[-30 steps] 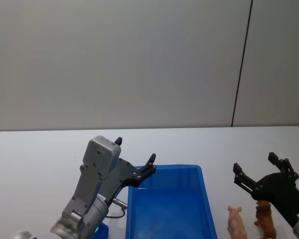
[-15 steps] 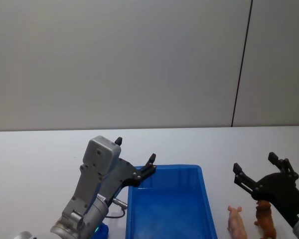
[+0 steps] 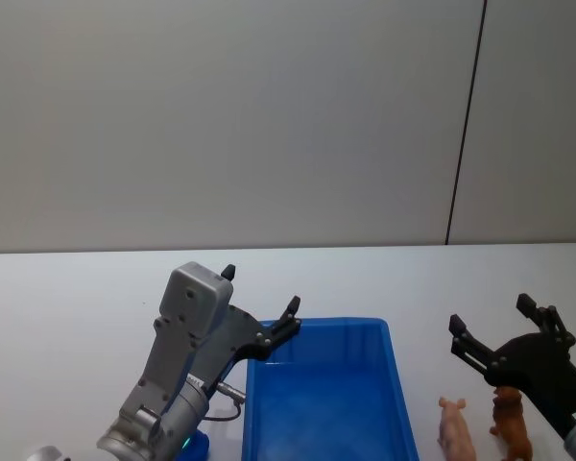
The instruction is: Pick up the two dolls from the table and place them into the box.
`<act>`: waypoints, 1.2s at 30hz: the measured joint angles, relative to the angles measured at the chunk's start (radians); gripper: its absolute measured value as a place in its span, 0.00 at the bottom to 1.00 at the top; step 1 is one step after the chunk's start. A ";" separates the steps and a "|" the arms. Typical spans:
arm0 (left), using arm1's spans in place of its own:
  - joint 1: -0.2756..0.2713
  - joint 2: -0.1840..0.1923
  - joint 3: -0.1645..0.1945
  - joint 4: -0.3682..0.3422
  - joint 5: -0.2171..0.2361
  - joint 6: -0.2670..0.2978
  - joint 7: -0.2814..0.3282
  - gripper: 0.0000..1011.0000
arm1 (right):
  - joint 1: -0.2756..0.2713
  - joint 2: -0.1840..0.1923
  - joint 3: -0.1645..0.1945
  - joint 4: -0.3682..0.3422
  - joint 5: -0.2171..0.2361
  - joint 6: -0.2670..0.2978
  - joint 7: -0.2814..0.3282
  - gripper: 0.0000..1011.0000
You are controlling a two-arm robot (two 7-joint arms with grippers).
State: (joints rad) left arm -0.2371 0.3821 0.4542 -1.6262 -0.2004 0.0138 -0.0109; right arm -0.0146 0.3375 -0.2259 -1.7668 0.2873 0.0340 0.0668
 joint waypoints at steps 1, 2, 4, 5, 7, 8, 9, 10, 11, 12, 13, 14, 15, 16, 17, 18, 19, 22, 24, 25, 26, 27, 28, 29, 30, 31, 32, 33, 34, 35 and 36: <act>0.000 0.000 0.000 0.000 0.000 0.000 0.000 0.99 | 0.000 0.000 0.000 0.000 0.000 0.000 0.000 0.99; 0.000 0.000 0.000 0.000 0.000 0.000 0.000 0.99 | 0.000 0.000 0.000 0.000 0.000 0.000 0.000 0.99; 0.000 0.000 0.000 0.000 0.000 0.000 0.000 0.99 | 0.000 0.000 0.000 0.000 0.000 0.000 0.000 0.99; 0.000 0.000 0.000 0.000 0.000 0.000 0.000 0.99 | 0.000 0.000 0.000 0.000 0.000 0.000 0.000 0.99; 0.000 0.000 0.000 0.000 0.000 0.000 0.000 0.99 | 0.000 0.000 0.000 0.000 0.000 0.000 0.000 0.99; 0.000 0.000 0.000 0.000 0.000 0.000 0.000 0.99 | 0.000 0.000 0.000 0.000 0.000 0.000 0.000 0.99; 0.000 0.000 0.000 0.000 0.000 0.000 0.000 0.99 | 0.000 0.000 0.000 0.000 0.000 0.000 0.000 0.99; 0.000 0.000 0.000 0.000 0.000 0.000 0.000 0.99 | -0.001 0.000 0.001 0.001 0.000 0.000 0.000 0.99; 0.000 0.000 0.000 0.000 0.000 0.000 0.000 0.99 | -0.001 0.001 0.001 0.001 0.000 0.000 0.000 0.99; 0.000 0.000 0.000 0.000 0.000 0.000 0.000 0.99 | -0.002 0.001 0.002 0.001 0.001 0.000 0.000 0.99; 0.000 0.000 0.000 0.000 0.000 0.000 0.000 0.99 | -0.003 0.002 0.003 0.001 0.002 0.000 -0.001 0.99; 0.000 0.000 0.000 0.000 0.000 0.000 0.000 0.99 | -0.005 0.003 0.004 0.002 0.004 0.003 -0.003 0.99; 0.000 0.000 0.000 0.000 0.000 0.000 0.000 0.99 | -0.006 0.004 0.005 0.002 0.005 0.004 -0.005 0.99; 0.000 0.000 0.000 0.000 0.000 0.000 0.000 0.99 | -0.008 0.006 0.007 0.003 0.007 0.008 -0.008 0.99; 0.000 0.000 0.000 0.000 0.000 0.000 0.000 0.99 | -0.009 0.006 0.007 0.003 0.007 0.011 -0.010 0.99; 0.000 0.000 0.000 0.000 0.000 0.000 0.000 0.99 | -0.010 0.007 0.008 0.003 0.008 0.014 -0.013 0.99; 0.000 0.000 0.000 0.000 0.000 0.000 0.000 0.99 | -0.011 0.008 0.009 0.004 0.010 0.019 -0.016 0.99; 0.000 0.000 0.000 0.000 0.000 0.000 0.000 0.99 | -0.017 0.011 0.013 0.005 0.013 0.040 -0.028 0.99; 0.000 0.000 0.000 0.000 0.000 0.000 0.000 0.99 | -0.021 0.014 0.016 0.006 0.015 0.056 -0.038 0.99; 0.000 0.000 0.000 0.000 0.000 0.000 0.000 0.99 | -0.023 0.015 0.017 0.006 0.015 0.063 -0.041 0.99; 0.000 0.000 0.000 0.000 0.000 0.000 0.000 0.99 | -0.026 0.017 0.018 0.007 0.016 0.077 -0.047 0.99; 0.000 0.000 0.000 0.000 0.000 0.000 0.000 0.99 | -0.029 0.019 0.020 0.007 0.016 0.090 -0.055 0.99; 0.000 0.000 0.000 0.000 0.000 0.000 0.000 0.99 | -0.029 0.019 0.020 0.007 0.016 0.090 -0.055 0.99; 0.000 0.000 0.000 0.000 0.000 0.000 0.000 0.99 | -0.031 0.020 0.021 0.007 0.016 0.097 -0.059 0.99; 0.000 0.000 0.000 0.000 0.000 0.000 0.000 0.99 | -0.035 0.022 0.022 0.007 0.017 0.112 -0.067 0.99; 0.000 0.000 0.000 0.000 0.000 0.000 0.000 0.99 | -0.036 0.022 0.023 0.007 0.017 0.118 -0.071 0.99; 0.000 0.000 0.000 0.000 0.000 0.000 0.000 0.99 | -0.041 0.024 0.025 0.006 0.018 0.131 -0.078 0.99; 0.000 0.000 0.000 0.000 0.000 0.000 0.000 0.99 | -0.043 0.025 0.026 0.006 0.018 0.137 -0.081 0.99; 0.000 0.000 0.000 0.000 0.000 0.000 0.000 0.99 | -0.045 0.026 0.026 0.006 0.018 0.142 -0.085 0.99; 0.000 0.000 0.000 0.000 0.000 0.000 0.000 0.99 | -0.047 0.027 0.027 0.005 0.018 0.151 -0.089 0.99; 0.000 0.000 0.000 0.000 0.000 0.000 0.000 0.99 | -0.052 0.028 0.028 0.004 0.018 0.162 -0.095 0.99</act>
State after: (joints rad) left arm -0.2372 0.3821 0.4542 -1.6262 -0.2004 0.0138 -0.0109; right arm -0.0664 0.3655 -0.1982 -1.7626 0.3053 0.1958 -0.0286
